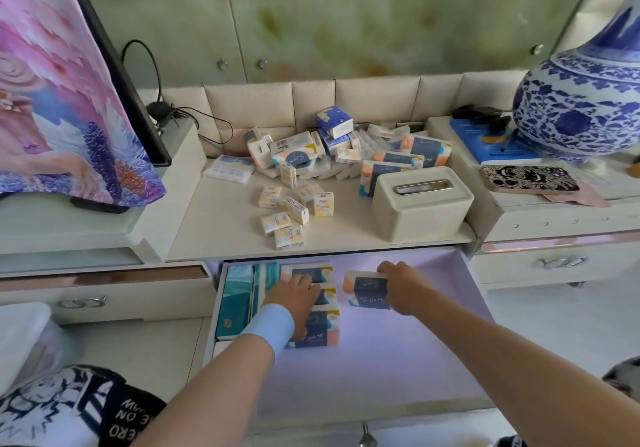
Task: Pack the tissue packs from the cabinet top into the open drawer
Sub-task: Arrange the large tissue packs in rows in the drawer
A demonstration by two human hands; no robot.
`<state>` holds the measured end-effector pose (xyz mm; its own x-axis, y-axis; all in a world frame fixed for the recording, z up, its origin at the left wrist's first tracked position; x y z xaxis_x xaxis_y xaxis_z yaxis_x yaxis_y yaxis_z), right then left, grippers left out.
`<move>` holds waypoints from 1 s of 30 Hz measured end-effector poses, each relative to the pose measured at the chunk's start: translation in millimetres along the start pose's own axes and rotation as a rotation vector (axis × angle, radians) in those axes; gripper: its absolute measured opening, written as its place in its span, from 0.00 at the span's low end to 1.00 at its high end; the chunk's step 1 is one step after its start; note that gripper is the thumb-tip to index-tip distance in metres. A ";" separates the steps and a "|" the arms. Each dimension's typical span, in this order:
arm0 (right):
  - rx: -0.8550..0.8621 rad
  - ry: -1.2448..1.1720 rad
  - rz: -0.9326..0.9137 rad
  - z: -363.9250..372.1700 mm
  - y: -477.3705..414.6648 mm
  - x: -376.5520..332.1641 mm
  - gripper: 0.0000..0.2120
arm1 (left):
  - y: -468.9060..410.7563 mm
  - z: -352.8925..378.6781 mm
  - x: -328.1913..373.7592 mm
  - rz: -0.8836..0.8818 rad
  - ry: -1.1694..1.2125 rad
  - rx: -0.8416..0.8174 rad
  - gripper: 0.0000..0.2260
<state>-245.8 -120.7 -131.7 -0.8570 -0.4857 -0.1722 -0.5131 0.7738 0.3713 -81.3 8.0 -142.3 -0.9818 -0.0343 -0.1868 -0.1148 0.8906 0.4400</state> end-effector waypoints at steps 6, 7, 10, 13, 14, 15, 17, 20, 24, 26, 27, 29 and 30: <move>-0.022 -0.093 0.027 20.7 -18.6 -1.4 0.29 | -11.9 15.2 8.5 -0.024 -0.010 -0.004 0.53; -0.021 -0.119 0.039 22.2 -20.9 -1.4 0.29 | -13.2 14.4 8.3 -0.018 -0.042 0.019 0.52; -0.001 -0.193 0.118 23.1 -27.5 -0.6 0.28 | -17.2 10.5 3.5 -0.014 -0.055 0.085 0.48; -0.001 -0.258 0.274 23.8 -27.7 6.2 0.20 | -20.6 9.8 4.1 -0.019 -0.033 0.093 0.50; -0.027 -0.261 0.314 26.4 -26.5 8.2 0.16 | -21.1 9.3 5.5 -0.023 -0.044 0.092 0.51; -0.067 -0.258 0.341 29.9 -24.8 9.0 0.12 | -21.4 8.9 6.5 -0.028 -0.058 0.094 0.51; -0.142 -0.301 0.379 38.6 -22.7 8.9 0.10 | -22.8 9.2 5.9 -0.037 -0.064 0.099 0.52; -0.161 -0.478 0.421 47.0 -29.7 6.3 0.14 | -24.2 10.7 0.9 -0.045 -0.039 0.103 0.51; -0.115 -0.703 0.447 48.4 -37.9 6.2 0.12 | -24.7 9.4 0.0 -0.052 -0.024 0.091 0.51; -0.128 -0.710 0.466 45.3 -30.4 4.4 0.09 | -24.8 9.6 0.5 -0.057 -0.031 0.078 0.52; -0.143 -0.750 0.494 46.5 -26.3 4.0 0.09 | -25.2 10.1 0.1 -0.057 -0.036 0.067 0.52; -0.186 -0.863 0.552 51.7 -20.1 2.2 0.08 | -25.5 9.5 -1.1 -0.049 -0.046 0.033 0.55; -0.222 -0.924 0.568 52.5 -16.0 -1.5 0.08 | -25.3 8.7 -1.4 -0.043 -0.048 0.011 0.56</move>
<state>-238.7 -111.0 -185.3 -0.7178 0.4788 -0.5055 -0.0940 0.6527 0.7518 -75.6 -10.6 -160.8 -0.9676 -0.0508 -0.2472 -0.1546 0.8936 0.4214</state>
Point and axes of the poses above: each hand's wrist, its own y-axis away from the middle knuckle, its own z-axis out of the palm, x = y × z, the point moved 7 cm from there along -y, towards the middle knuckle, and after that the axes turned 1 degree about z, right-handed, at the moved point
